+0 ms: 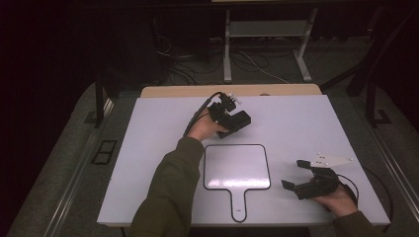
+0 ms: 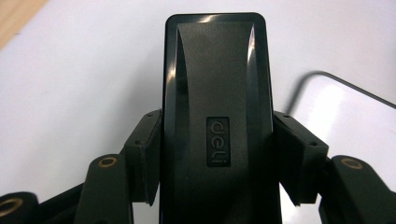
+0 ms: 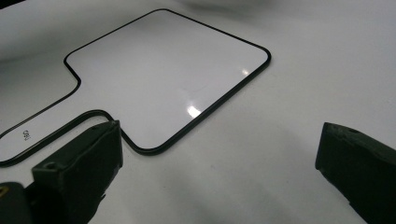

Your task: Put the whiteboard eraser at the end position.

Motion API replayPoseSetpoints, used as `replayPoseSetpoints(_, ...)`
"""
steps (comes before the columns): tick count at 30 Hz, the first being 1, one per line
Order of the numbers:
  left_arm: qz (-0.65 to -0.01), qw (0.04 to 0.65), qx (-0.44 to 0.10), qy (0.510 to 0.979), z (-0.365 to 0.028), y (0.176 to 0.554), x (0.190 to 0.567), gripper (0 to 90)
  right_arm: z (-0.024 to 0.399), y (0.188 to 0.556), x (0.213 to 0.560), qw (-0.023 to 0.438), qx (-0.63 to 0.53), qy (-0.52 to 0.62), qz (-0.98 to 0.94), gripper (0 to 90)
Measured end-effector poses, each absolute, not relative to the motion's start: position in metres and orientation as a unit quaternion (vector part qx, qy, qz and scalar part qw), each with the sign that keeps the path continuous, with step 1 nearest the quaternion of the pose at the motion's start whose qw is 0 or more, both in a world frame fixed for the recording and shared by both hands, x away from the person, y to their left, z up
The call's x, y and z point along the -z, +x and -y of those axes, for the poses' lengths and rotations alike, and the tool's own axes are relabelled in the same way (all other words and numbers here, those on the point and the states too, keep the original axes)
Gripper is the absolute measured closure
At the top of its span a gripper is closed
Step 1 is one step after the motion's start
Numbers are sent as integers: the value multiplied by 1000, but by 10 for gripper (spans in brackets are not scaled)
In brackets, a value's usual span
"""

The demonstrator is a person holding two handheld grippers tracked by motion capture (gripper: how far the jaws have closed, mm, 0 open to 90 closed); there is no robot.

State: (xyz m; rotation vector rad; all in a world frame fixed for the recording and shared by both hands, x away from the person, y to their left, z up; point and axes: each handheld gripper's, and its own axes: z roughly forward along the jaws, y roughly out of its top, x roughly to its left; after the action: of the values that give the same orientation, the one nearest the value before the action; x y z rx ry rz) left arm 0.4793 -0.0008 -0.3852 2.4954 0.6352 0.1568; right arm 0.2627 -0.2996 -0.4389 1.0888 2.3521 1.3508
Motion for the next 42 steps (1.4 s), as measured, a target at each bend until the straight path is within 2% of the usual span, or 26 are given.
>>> replayPoseSetpoints(7,-275,271,-59,921,8,498,402,389,299,262,439,108,-461,368,-800,0)
replayPoseSetpoints(16,-289,235,-64,926,19,507,426,387,299,262,439,106,-463,368,-800,0)
replayPoseSetpoints(23,-290,247,-65,922,18,507,427,380,299,262,439,105,-462,368,-800,0)
replayPoseSetpoints(33,-294,300,-55,906,11,505,417,292,299,263,440,104,-461,368,-801,0)
replayPoseSetpoints(42,-273,333,-58,901,2,498,405,266,297,266,442,87,-471,371,-796,0)
